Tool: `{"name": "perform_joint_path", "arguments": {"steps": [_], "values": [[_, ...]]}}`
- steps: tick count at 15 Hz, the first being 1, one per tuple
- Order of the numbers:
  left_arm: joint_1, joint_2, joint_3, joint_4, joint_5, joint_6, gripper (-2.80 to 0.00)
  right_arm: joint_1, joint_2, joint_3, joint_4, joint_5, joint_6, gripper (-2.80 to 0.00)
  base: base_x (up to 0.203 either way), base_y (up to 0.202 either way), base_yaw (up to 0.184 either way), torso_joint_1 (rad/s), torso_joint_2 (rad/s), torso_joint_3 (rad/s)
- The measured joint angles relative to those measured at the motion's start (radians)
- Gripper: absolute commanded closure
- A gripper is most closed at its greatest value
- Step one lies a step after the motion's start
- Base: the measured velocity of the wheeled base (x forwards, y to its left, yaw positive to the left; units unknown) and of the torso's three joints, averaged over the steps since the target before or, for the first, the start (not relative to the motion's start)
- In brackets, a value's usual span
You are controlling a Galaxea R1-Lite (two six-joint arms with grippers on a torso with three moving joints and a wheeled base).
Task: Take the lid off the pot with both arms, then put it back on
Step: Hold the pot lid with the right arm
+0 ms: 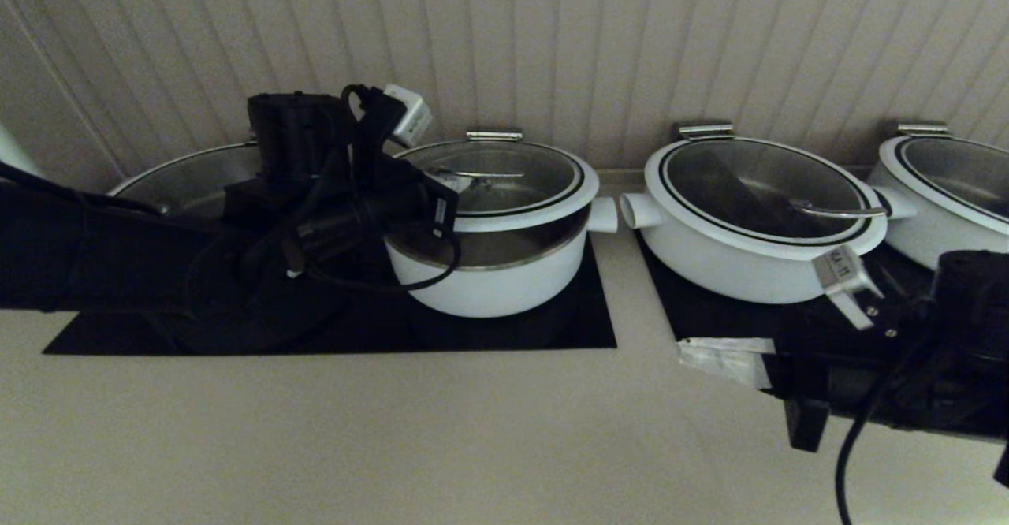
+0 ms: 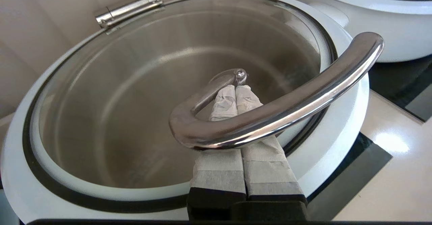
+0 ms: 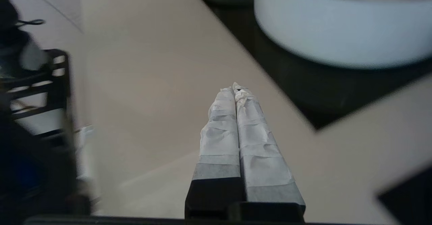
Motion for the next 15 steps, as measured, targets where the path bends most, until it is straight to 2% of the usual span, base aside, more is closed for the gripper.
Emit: {"name": "perform_joint_path", "arguments": {"steps": [3,15], "values": [[-0.001,0.007,-0.025,0.002,0.014,-0.001,0.00,0.019,0.135,-0.079,-0.127,-0.014,0.005,0.00,0.000,0.000,0.000,0.000,0.00,0.000],[0.000,0.016,-0.037,0.000,0.016,-0.004,0.00,0.075,0.398,-0.470,-0.163,-0.269,0.006,0.00,0.000,0.000,0.000,0.000,0.00,0.000]]}}
